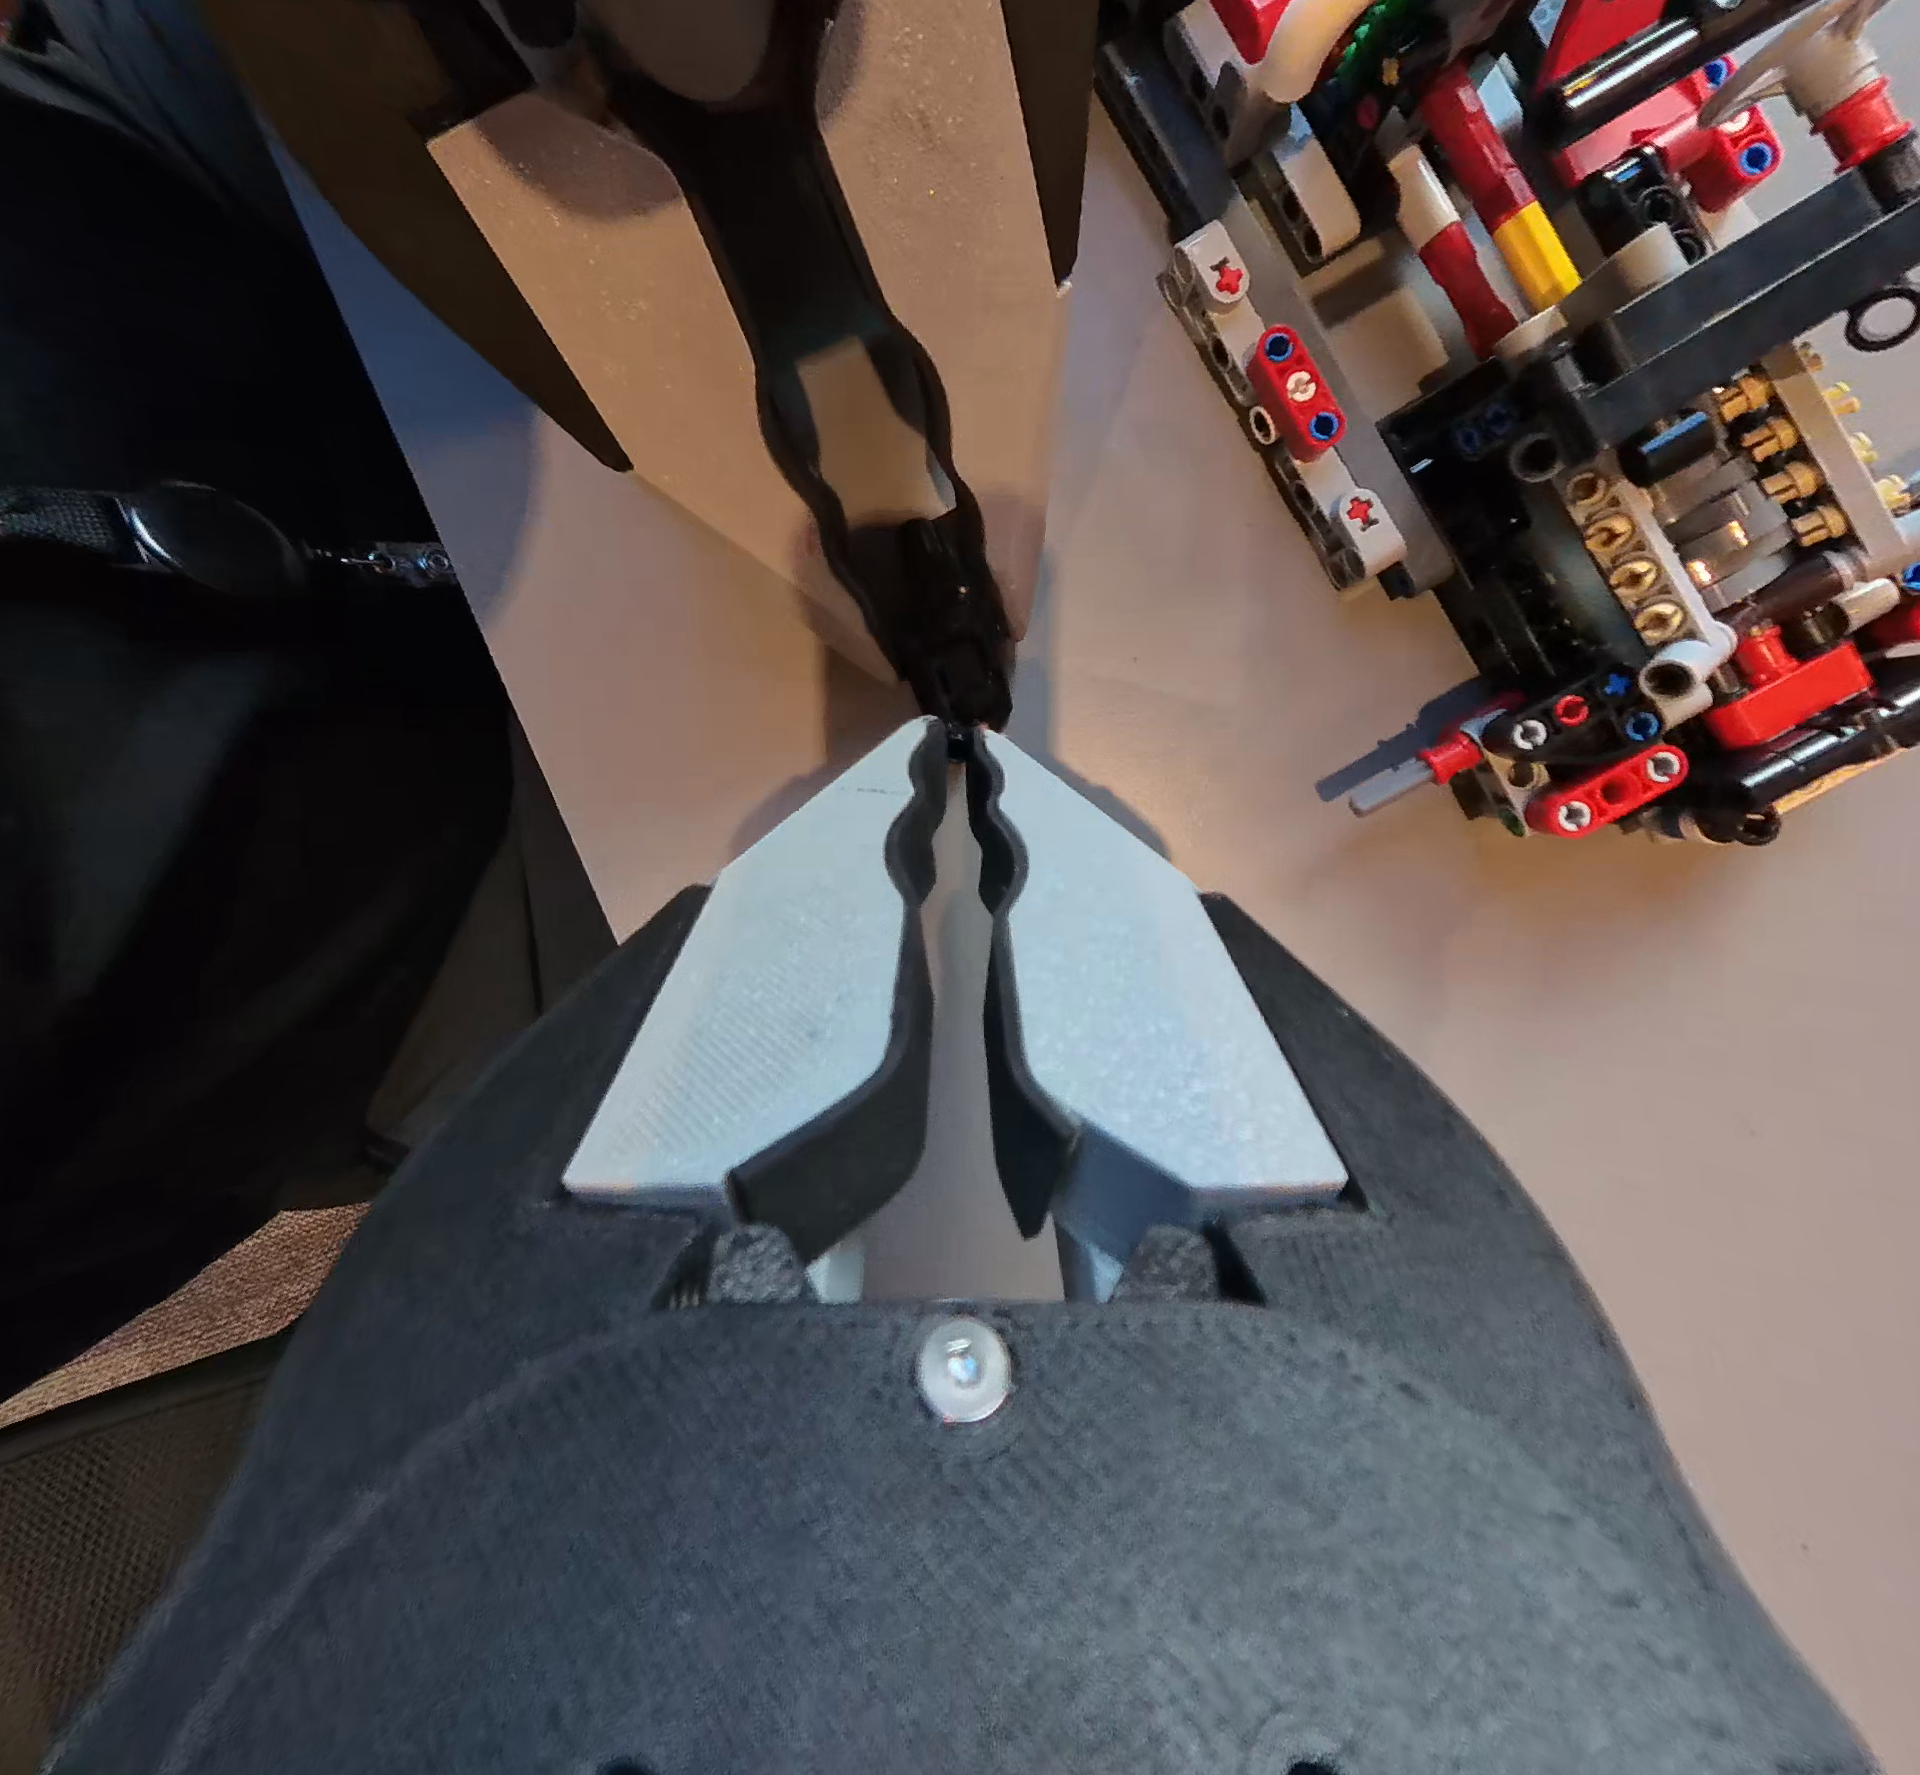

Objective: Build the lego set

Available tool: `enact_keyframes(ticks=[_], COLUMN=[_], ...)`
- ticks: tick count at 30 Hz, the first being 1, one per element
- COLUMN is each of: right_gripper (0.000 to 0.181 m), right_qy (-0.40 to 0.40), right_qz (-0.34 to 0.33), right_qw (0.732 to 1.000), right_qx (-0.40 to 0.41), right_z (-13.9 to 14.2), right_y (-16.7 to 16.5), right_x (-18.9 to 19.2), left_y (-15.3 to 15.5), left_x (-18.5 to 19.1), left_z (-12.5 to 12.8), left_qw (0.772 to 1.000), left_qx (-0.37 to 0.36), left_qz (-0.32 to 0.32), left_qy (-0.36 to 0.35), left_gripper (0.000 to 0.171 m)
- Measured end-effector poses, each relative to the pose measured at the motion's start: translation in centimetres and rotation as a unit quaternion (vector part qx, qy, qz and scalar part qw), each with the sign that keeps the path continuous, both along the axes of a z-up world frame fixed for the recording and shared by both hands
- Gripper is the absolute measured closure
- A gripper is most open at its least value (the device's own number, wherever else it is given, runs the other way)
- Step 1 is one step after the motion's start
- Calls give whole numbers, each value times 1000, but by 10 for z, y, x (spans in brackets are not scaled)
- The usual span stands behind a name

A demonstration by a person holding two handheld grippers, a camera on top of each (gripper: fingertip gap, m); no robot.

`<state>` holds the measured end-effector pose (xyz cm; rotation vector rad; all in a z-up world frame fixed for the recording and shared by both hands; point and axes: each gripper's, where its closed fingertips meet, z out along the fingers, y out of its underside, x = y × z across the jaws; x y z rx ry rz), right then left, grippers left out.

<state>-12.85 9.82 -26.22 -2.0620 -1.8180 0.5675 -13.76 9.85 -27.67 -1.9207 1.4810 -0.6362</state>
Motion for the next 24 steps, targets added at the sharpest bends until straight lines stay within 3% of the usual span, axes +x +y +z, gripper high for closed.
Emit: enact_keyframes(ticks=[10,17,24], right_gripper=[181,181,181], right_qy=[-50,-32,77], right_qz=[6,-53,-110], right_qw=[998,998,991], right_qx=[29,6,6], right_z=[-2,-6,0], right_y=[1,3,4], right_x=[1,-3,2], left_y=[1,-2,-1], left_x=[1,4,4], left_z=[0,1,1], left_qw=[1000,999,999], left_qx=[9,47,50], left_qz=[3,-3,1], left_qy=[1,8,9], left_gripper=[153,153,154])
